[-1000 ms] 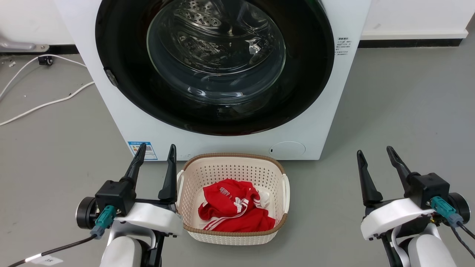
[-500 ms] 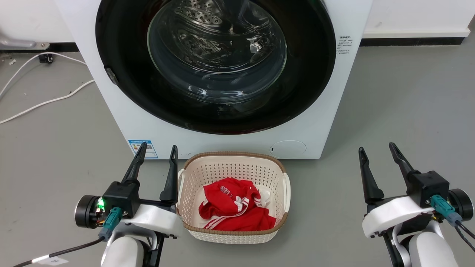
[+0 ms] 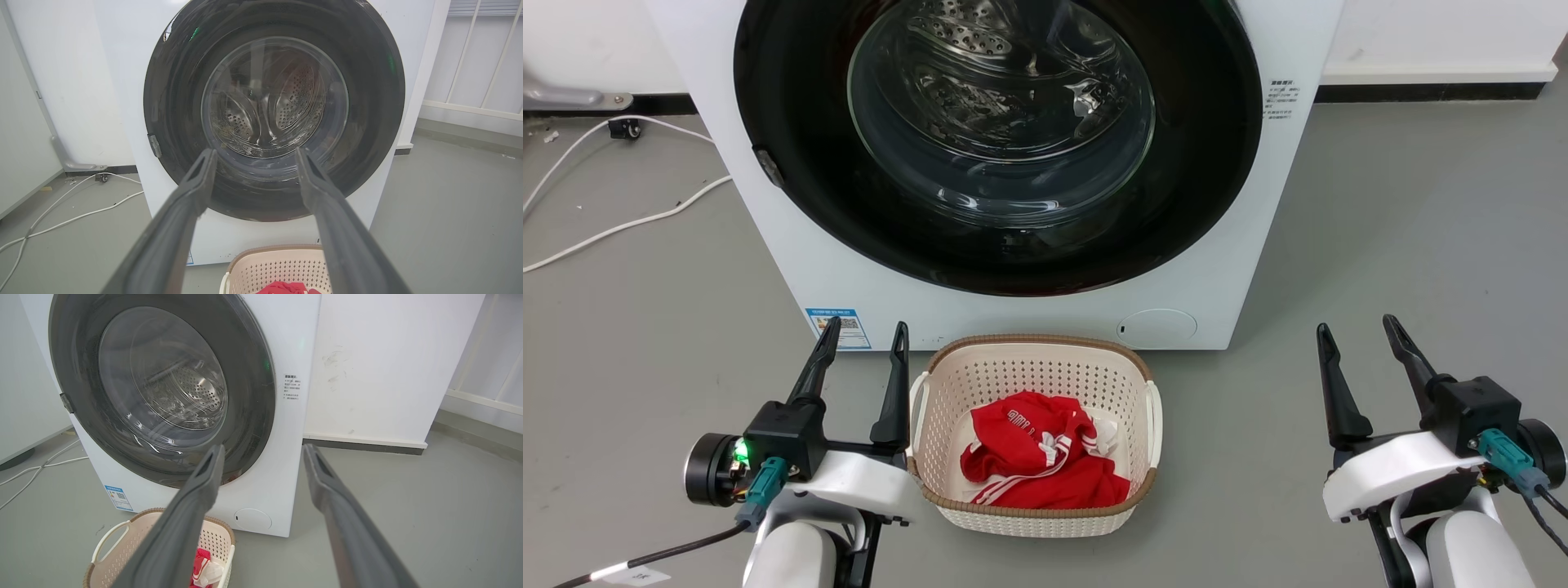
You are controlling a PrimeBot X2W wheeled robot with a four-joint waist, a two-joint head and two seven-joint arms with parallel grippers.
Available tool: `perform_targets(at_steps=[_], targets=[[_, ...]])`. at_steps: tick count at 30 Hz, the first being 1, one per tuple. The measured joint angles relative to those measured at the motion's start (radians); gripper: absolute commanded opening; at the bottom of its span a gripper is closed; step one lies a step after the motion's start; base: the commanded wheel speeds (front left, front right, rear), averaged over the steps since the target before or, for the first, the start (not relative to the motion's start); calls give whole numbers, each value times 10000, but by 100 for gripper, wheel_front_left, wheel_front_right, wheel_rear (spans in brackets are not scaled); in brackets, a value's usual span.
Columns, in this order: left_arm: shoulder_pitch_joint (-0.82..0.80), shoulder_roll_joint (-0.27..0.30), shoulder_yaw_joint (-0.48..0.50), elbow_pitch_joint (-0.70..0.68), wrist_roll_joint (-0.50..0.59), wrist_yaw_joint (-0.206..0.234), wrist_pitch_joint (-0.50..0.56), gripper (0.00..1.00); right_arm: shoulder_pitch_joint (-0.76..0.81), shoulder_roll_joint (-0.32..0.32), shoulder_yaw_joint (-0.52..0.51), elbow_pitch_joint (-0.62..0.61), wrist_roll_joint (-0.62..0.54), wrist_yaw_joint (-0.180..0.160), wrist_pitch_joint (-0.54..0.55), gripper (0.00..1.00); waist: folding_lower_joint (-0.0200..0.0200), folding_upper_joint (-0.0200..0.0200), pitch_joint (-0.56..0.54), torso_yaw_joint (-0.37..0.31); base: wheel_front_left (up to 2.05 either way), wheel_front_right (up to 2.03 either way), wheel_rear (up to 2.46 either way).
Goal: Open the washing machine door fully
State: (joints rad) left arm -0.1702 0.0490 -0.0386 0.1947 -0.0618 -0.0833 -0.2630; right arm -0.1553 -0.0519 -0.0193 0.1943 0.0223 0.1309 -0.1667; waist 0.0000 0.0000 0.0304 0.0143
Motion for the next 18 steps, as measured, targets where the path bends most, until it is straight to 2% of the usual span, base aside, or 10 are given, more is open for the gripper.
perform_targets(at_steps=[4, 5, 7, 14, 17, 18], targets=[[0, 0, 13, 4, 0, 15, 0, 100, 0, 0, 0, 0, 38, 0, 4, 100, 0, 0, 8, -5, 0, 0, 0], [0, 0, 19, 8, 0, 15, 0, 100, 0, 0, 10, 4, 84, 0, 6, 46, 0, 0, 9, -5, 0, 0, 0], [0, 0, 19, 12, 0, 15, 0, 100, 0, 0, 29, 15, 192, 0, 33, 0, 0, 0, 8, -5, 0, 0, 0], [0, 0, 27, 33, -21, 15, 0, 100, 0, -2, 109, 6, 669, 0, 2, 0, 0, 0, -23, -12, 0, 0, 0], [0, 0, 27, 35, -27, 15, 0, 100, 0, 0, 182, -48, 1381, 0, -73, 0, 0, 0, -26, -12, 0, 0, 0], [0, 0, 29, 35, -27, 15, 0, 100, -4, 2, 173, -90, 2447, 0, -192, 0, 0, 0, -24, -15, 0, 0, 0]])
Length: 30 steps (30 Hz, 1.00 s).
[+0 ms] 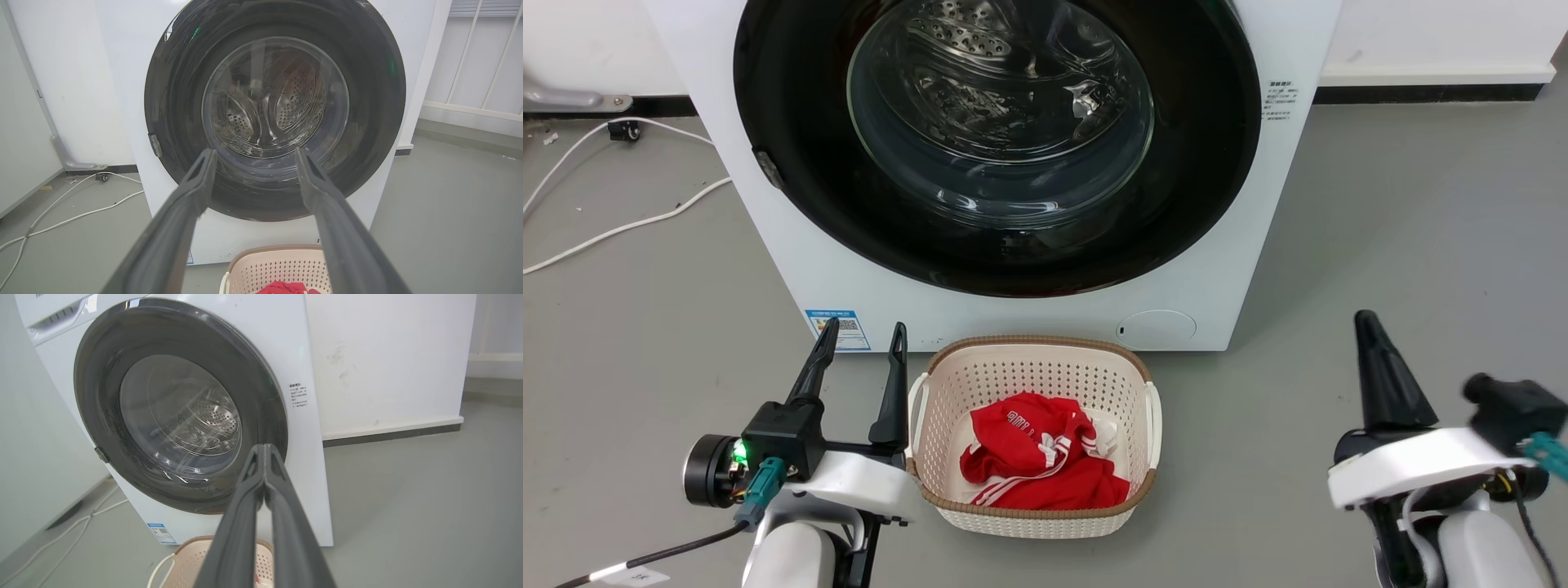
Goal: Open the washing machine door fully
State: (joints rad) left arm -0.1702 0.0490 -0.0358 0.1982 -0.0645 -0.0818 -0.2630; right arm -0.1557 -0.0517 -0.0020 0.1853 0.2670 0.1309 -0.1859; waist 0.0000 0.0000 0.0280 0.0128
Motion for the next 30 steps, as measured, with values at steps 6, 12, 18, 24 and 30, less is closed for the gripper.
perform_targets(at_steps=[6, 12, 18, 24, 30], targets=[[-2, 0, 8, 17, -12, 0, 0, 100, -102, 0, 198, -81, 4765, 0, -268, 0, 0, 0, 12, -11, 0, 0, 0], [-24, 2, 19, 23, -31, 0, 0, 100, -401, 15, 192, -619, 10153, -2, -512, 0, 0, 0, 62, -52, 0, 0, 0], [-142, 4, 69, -40, -105, 42, 0, 100, -1289, -15, -433, -587, 12345, -2, -58, 0, 0, 0, 274, -149, 0, 0, 0], [-359, 4, 123, -165, -109, 44, 0, 100, -3150, -566, -953, 794, 13273, -2, 708, 0, 0, 0, 642, -214, 0, 0, 0], [-740, -4, 58, -286, -121, 42, 0, 100, -6303, -1592, -451, 3185, 13277, -2, 1923, 0, 0, 0, 1205, -138, 0, 0, 0]])
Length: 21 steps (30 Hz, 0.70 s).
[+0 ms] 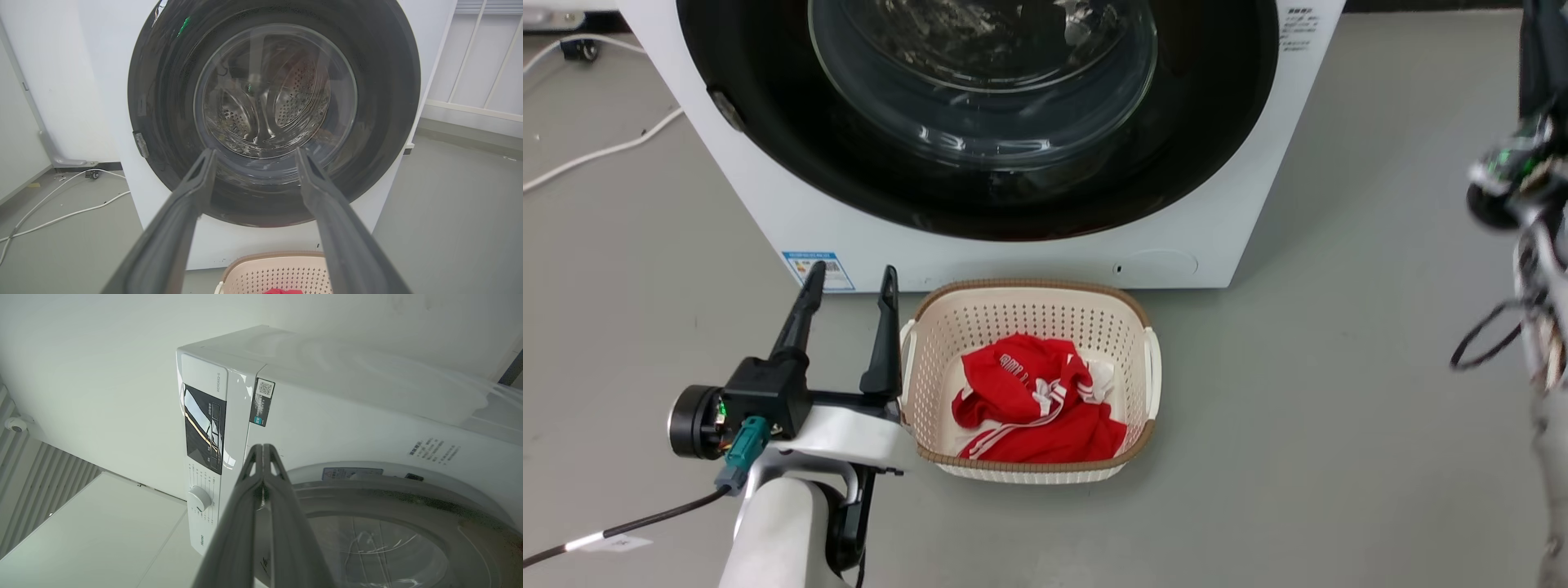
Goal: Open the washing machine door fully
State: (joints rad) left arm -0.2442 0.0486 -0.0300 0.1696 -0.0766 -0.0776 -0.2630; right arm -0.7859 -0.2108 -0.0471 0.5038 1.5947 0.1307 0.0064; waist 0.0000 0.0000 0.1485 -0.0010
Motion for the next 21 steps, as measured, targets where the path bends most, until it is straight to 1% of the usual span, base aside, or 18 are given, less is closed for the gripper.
perform_targets(at_steps=[7, 11, 15, 18, 21], targets=[[-338, 8, -132, -222, -61, 46, 0, 100, -2946, -932, 928, 2251, -688, 0, 1540, 0, 0, 0, 625, 203, 0, 0, 0], [-516, 10, -209, -305, -65, 77, 0, 100, -4582, -1189, 1615, 3415, -1221, 0, 2633, 0, 1, 0, 1029, 329, 0, 0, 0], [-674, 10, -244, -387, -88, 119, 0, 100, -5827, -1200, 2307, 4439, -1839, 0, 3628, 0, 0, 0, 1405, 425, 0, 0, 0], [-777, 10, -282, -487, -128, 163, 0, 100, -6625, -1133, 2773, 5129, -2351, 0, 4107, 0, 1, 0, 1663, 485, 0, 0, 0], [-936, 8, -307, -585, -161, 174, 0, 100, -7248, -903, 3137, 5657, -2775, 0, 4470, 0, 1, 0, 1913, 537, 0, 0, 0]])
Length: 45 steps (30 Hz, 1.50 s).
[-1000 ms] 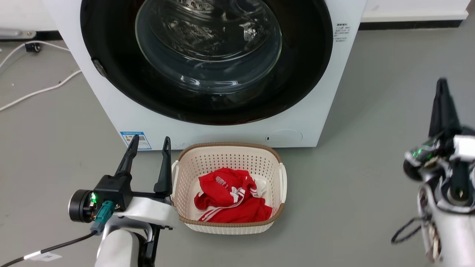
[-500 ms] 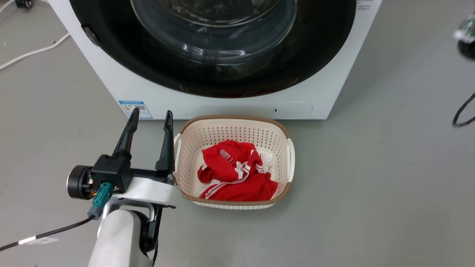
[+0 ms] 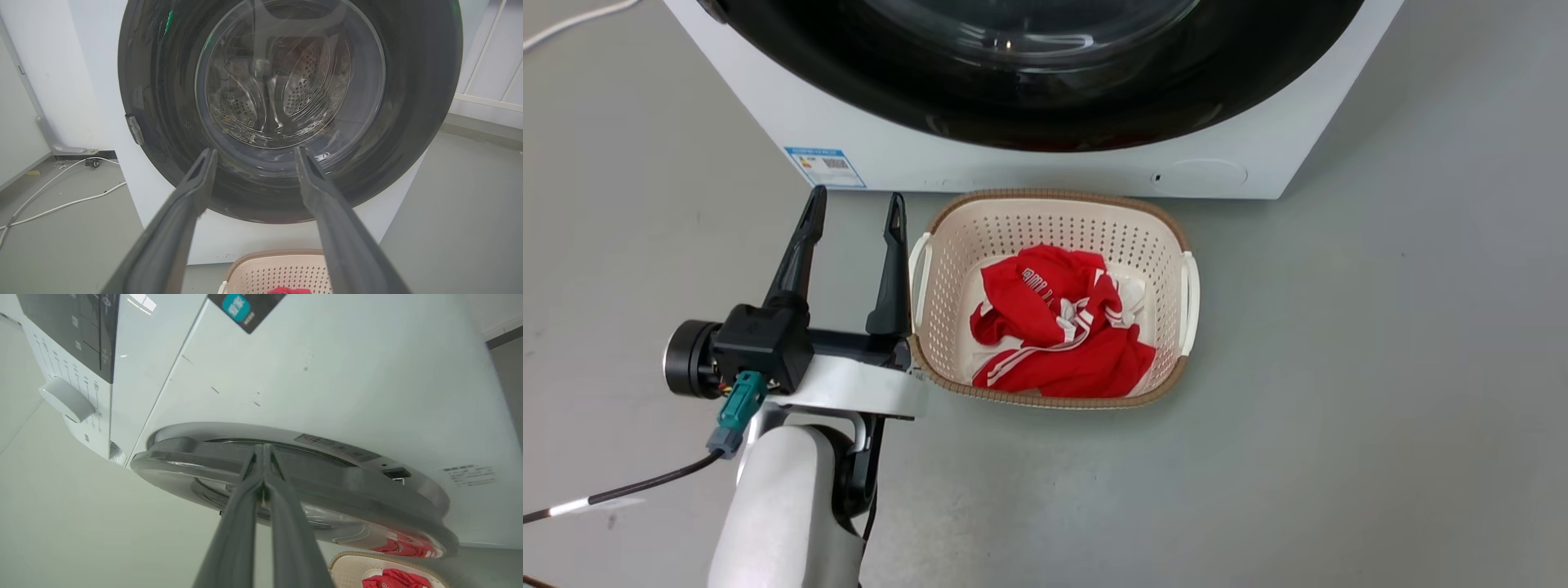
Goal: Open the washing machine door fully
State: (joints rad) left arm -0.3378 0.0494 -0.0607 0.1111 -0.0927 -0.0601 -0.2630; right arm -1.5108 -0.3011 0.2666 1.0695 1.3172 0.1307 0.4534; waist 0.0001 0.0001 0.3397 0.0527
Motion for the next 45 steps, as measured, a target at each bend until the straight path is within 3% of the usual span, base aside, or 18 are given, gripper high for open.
perform_targets(at_steps=[20, 33, 45], targets=[[-637, 0, -506, -531, -263, 265, 0, 100, -1850, 433, 711, 1778, -1233, 0, 447, 0, 0, 0, 1220, 410, 0, 0, 0], [-810, 0, -635, -477, -305, 341, 0, 100, -1937, 587, 487, 1664, -663, 0, 2732, 0, 0, 0, 1233, 324, 0, 0, 0], [-515, 2, -523, -163, -282, 332, 0, 100, 20, 828, 332, 476, 213, 0, 4847, 0, -1, 0, 187, 199, 0, 0, 0]])
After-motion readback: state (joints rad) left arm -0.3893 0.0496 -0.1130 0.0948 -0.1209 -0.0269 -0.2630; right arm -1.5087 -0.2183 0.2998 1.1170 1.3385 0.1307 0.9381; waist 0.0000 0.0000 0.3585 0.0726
